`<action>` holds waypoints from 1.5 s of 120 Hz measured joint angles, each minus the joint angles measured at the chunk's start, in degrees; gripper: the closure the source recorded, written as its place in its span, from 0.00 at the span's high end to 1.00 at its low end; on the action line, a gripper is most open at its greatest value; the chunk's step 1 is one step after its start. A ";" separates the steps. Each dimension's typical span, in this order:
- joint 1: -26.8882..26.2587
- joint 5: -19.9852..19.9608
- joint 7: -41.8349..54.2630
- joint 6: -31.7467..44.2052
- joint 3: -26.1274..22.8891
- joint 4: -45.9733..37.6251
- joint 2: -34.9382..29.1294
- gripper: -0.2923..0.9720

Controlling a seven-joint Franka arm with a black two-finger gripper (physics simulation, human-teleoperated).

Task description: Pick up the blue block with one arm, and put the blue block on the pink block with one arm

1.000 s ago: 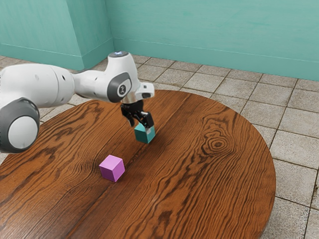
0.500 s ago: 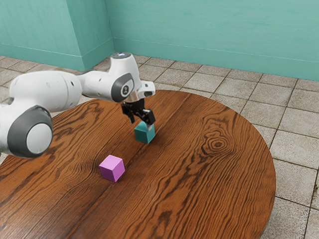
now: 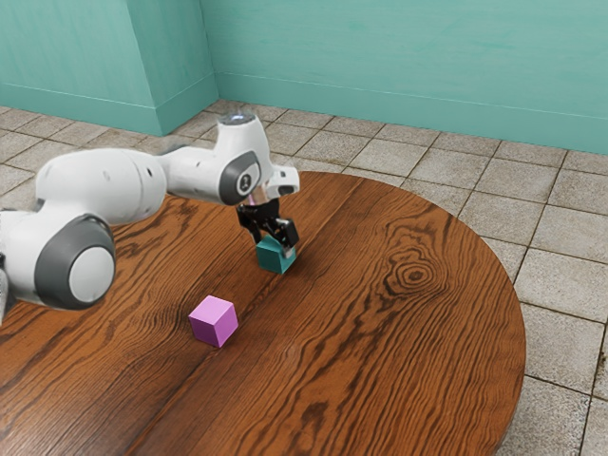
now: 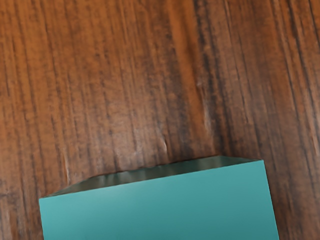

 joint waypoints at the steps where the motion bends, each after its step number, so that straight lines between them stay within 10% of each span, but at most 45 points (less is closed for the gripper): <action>1: 0.00 0.00 0.01 -0.01 0.00 0.06 0.05 0.77; 180: 0.00 0.30 -0.74 -8.06 0.04 10.32 5.78 0.77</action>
